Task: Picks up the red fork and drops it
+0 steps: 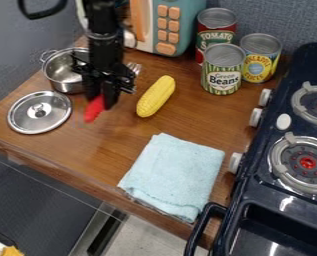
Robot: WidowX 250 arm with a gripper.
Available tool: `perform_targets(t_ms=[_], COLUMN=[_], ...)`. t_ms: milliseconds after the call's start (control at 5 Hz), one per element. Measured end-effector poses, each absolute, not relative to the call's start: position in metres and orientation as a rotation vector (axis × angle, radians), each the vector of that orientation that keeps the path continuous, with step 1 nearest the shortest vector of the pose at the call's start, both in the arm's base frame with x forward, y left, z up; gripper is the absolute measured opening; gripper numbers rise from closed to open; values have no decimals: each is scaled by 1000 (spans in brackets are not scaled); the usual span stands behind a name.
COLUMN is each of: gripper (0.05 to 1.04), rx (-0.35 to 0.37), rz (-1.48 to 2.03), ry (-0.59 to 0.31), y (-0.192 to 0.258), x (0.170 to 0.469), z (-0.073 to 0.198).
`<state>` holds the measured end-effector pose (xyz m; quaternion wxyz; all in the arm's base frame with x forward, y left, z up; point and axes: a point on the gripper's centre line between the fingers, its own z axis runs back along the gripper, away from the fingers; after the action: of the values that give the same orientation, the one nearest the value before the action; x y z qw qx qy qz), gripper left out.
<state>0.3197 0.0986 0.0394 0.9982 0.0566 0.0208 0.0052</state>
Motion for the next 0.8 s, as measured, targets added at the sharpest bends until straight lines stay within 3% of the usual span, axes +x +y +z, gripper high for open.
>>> perform_targets(t_ms=[400,800], gripper=[390,390], rx=[126,119], rz=[-32,-104], ry=[98,151], y=[92,58], x=[323,312], z=[25,15])
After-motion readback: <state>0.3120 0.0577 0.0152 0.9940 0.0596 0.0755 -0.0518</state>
